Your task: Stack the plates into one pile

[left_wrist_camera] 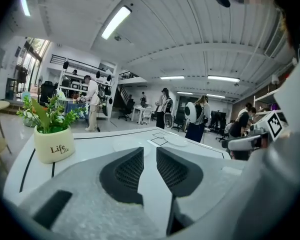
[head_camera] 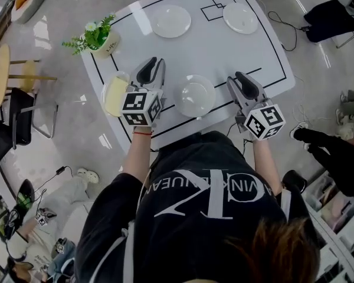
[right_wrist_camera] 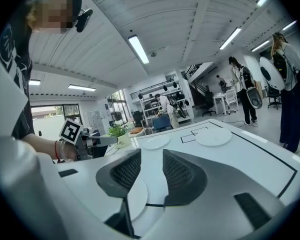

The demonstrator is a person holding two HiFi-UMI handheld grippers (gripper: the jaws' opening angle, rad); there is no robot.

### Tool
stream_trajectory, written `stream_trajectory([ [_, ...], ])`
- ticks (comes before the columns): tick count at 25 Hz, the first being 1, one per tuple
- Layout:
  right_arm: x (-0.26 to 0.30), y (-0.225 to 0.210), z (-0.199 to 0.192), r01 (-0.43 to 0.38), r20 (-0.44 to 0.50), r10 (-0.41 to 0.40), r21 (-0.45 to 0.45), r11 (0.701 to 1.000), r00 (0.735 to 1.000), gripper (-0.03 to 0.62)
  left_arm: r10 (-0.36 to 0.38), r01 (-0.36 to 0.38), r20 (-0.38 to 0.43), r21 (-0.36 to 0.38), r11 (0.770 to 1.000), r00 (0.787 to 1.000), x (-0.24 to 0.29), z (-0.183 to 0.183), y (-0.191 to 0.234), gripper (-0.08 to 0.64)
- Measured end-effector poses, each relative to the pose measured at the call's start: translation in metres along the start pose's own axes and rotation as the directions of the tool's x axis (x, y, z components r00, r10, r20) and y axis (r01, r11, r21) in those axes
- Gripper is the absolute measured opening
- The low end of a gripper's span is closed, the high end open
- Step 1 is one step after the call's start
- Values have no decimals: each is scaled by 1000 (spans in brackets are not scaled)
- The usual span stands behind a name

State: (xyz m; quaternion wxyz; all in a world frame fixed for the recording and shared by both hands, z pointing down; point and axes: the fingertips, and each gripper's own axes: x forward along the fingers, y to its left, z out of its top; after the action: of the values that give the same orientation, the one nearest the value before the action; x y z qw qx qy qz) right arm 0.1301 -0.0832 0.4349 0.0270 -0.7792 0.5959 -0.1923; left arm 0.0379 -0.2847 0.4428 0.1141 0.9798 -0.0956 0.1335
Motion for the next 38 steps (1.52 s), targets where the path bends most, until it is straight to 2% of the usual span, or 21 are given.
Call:
stream_trajectory([
  [6,25,4,-2,-47,-42,47,-11,999,998,135,57,-57,-4,-33,998,998,-2,-5,27,91],
  [17,83,-21,11,-137,-120,135,-8,991,984,135,173,-177,-44,-99,979,984,3,-9,51,110],
  [22,121,-23,23,-185,-164,175,-46,982,971,140,195,-199,-51,-89,976,979,19,-2,57,127],
  [25,147,-29,23,-182,-200,167,-58,982,965,143,202,-209,-75,-94,973,977,34,-6,62,138],
  [30,196,-50,13,-130,-290,100,-86,988,952,141,211,-228,-109,-183,956,971,62,-19,73,144],
  [33,222,-53,11,-133,-314,98,-93,987,944,137,207,-232,-129,-230,945,970,76,-23,78,167],
  [38,257,-58,5,-132,-366,80,-120,984,927,153,204,-236,-143,-260,936,968,95,-25,85,190],
])
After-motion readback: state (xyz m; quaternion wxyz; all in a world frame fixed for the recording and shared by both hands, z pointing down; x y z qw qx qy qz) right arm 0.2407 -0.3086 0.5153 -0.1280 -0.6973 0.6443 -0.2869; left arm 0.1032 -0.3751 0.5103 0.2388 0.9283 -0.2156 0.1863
